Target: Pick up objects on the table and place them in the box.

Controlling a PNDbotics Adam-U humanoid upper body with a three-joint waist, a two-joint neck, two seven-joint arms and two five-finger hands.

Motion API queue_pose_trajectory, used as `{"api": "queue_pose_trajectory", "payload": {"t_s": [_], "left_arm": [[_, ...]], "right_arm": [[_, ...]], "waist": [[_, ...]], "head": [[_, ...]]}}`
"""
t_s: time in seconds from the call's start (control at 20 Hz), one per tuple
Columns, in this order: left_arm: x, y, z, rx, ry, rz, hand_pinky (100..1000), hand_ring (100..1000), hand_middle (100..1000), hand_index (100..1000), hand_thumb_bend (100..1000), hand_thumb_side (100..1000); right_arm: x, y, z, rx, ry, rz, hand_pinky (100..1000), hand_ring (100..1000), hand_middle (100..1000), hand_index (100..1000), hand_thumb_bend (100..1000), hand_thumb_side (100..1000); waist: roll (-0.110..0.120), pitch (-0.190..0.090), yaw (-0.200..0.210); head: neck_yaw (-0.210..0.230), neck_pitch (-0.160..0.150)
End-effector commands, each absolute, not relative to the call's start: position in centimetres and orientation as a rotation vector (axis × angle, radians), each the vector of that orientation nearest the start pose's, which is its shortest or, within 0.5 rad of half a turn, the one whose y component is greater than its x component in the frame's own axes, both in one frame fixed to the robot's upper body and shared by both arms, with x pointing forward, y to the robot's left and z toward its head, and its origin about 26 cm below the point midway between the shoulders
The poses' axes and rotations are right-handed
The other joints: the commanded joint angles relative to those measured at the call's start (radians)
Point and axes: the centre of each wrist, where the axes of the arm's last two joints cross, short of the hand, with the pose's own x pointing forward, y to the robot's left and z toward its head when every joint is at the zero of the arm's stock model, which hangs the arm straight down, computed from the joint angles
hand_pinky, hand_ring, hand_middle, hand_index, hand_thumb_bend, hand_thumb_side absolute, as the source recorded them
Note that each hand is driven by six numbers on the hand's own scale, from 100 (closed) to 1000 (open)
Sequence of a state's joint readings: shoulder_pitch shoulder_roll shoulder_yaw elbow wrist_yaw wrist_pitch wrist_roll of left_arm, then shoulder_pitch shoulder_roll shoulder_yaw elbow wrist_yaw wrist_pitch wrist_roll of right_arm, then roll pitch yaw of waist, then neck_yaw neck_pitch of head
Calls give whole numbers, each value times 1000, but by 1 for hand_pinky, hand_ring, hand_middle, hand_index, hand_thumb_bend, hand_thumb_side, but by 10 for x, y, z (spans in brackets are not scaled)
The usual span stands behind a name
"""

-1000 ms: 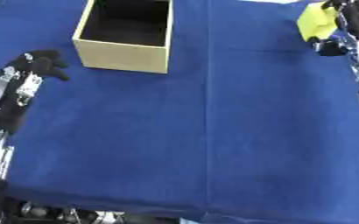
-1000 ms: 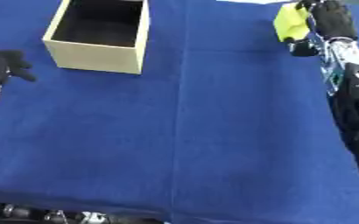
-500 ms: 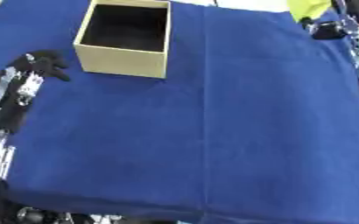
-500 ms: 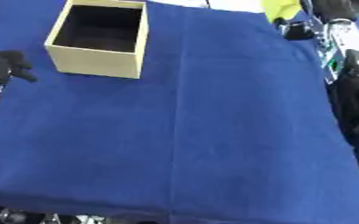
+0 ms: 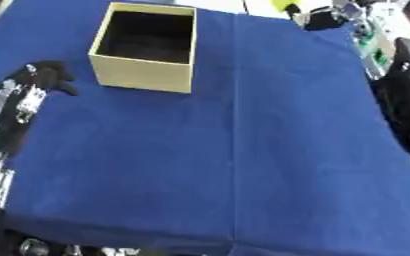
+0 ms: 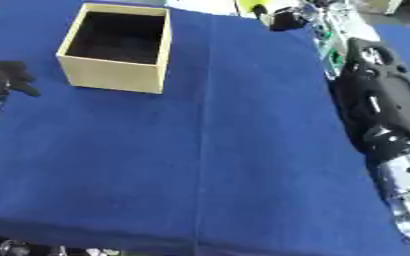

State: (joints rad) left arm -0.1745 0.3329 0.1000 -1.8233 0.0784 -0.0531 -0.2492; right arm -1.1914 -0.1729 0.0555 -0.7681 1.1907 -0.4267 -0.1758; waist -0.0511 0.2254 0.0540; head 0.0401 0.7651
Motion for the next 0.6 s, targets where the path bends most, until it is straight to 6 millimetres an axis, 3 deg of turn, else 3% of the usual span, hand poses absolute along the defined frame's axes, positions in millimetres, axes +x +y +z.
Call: {"api": "queue_pose_trajectory", "payload": {"t_s": [0.05,0.45,0.6], "left_arm": [[305,311,137,42,-2014,-490,1000,598,624,780,289,698],[308,303,138,-2,-2020,-511,1000,597,625,780,288,701],[309,301,139,-13,-2021,-516,1000,597,626,780,287,702]], "right_arm": [[498,-119,255,1199,2704,-1717,631,672,382,482,316,100],[484,-63,239,982,2652,-1800,634,676,399,498,330,100],[480,-51,232,940,2624,-1832,647,698,468,572,396,100]], "waist": [[8,-22,8],[15,-15,44],[17,-12,52]], "head": [[-15,5],[-43,5],[-51,5]]}}
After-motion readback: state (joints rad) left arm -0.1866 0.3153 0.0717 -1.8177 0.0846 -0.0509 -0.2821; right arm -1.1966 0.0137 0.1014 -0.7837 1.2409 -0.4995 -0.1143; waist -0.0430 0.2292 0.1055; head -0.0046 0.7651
